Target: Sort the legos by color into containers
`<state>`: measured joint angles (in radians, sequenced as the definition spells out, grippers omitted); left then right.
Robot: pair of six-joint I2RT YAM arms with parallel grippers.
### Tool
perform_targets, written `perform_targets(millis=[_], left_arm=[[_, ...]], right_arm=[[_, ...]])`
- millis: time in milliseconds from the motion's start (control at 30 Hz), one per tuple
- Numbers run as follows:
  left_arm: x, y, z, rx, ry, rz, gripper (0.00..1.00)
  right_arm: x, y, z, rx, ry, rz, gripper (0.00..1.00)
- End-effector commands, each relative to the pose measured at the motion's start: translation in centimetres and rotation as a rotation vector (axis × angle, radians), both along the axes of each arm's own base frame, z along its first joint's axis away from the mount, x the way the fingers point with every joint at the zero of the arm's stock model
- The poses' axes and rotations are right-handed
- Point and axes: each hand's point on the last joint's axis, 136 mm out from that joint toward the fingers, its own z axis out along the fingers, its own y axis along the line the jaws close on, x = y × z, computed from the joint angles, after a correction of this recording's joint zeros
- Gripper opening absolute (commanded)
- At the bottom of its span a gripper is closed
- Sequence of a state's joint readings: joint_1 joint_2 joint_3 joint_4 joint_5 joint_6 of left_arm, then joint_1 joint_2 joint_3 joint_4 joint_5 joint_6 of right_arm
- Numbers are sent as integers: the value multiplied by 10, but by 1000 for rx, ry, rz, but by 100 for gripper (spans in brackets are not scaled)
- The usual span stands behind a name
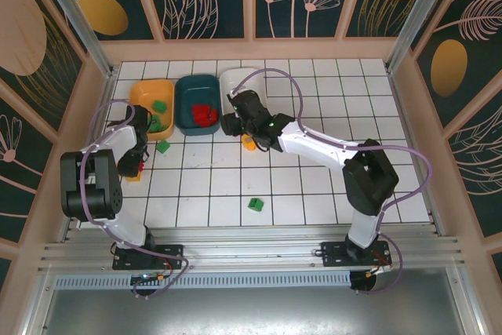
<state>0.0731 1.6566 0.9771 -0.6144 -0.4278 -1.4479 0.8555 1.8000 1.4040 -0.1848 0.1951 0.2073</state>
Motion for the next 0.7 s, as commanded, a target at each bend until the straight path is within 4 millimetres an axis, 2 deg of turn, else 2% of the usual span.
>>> perform_targets(millis=[0,100,200,367,533,667], left_arm=[[-4,-26,-37,-161,-1,-38,80],[-13,-38,-41,-216,-42,-60,74],[-14,-56,-34,-254,-92,-107,74],[-2,-105,-18,-289,-164,-238,75],[7,-159,-16,-341,-202,-360,75],[23,-198,7,-357,-245,-510,75]], right_arm=[[3,-1,4,-41,-25,-20,62],[3,2,11,-32,-39,-18,62],[3,4,14,-25,-53,-14,62],[5,5,20,-6,-80,-17,62],[0,-7,26,3,-112,-28,62],[-4,-23,28,3,-132,-48,62]])
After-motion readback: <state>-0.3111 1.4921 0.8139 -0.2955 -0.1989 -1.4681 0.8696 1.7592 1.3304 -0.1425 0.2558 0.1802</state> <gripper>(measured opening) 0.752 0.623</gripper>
